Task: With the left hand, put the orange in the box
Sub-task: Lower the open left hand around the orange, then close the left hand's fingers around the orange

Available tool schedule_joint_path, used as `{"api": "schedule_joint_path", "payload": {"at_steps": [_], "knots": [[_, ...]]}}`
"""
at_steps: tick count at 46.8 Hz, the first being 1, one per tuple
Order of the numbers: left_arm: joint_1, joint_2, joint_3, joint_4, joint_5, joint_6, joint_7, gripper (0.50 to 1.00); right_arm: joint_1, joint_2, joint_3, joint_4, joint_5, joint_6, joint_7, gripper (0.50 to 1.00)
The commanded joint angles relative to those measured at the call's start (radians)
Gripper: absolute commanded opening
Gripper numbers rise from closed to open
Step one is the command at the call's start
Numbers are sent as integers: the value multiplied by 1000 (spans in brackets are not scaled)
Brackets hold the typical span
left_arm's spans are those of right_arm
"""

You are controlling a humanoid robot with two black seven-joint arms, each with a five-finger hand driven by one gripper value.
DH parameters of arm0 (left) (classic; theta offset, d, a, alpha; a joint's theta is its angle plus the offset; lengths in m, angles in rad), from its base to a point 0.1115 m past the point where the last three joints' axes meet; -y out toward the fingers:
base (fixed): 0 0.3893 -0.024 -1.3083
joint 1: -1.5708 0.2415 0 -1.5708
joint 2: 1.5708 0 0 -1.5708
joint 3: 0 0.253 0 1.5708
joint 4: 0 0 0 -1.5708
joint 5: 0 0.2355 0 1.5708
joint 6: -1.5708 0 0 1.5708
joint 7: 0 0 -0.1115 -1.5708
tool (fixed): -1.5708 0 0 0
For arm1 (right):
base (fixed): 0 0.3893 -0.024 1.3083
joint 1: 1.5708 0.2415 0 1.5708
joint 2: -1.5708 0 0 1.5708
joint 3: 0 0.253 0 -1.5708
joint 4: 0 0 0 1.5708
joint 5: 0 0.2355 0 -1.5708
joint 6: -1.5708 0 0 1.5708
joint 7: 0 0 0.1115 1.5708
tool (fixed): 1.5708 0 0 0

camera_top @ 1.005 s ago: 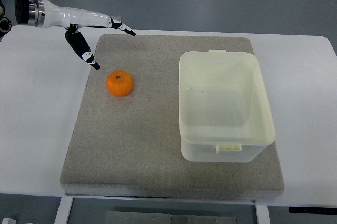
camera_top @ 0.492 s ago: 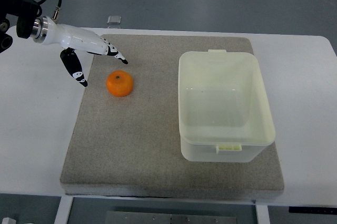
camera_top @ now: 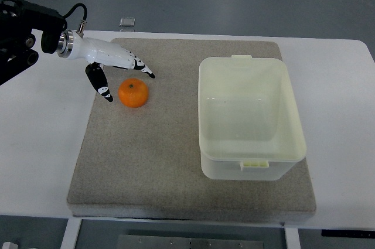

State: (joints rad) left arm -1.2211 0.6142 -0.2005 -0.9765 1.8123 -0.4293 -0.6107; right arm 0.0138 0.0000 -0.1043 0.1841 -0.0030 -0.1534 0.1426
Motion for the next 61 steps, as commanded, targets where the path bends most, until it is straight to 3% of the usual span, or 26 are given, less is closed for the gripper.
{"api": "schedule_joint_path", "payload": {"at_steps": [1, 23, 49, 61], "knots": [[0, -14, 9, 13, 1, 3, 0, 990, 0, 0, 0, 0, 0, 0, 0, 932], [14, -48, 84, 62, -13, 78, 0, 990, 0, 0, 0, 0, 0, 0, 0, 932], [15, -71, 82, 99, -14, 83, 0, 984, 0, 0, 0, 0, 0, 0, 0, 932], [28, -82, 108, 96, -2, 84, 0, 954, 0, 0, 0, 0, 0, 0, 0, 932]]}}
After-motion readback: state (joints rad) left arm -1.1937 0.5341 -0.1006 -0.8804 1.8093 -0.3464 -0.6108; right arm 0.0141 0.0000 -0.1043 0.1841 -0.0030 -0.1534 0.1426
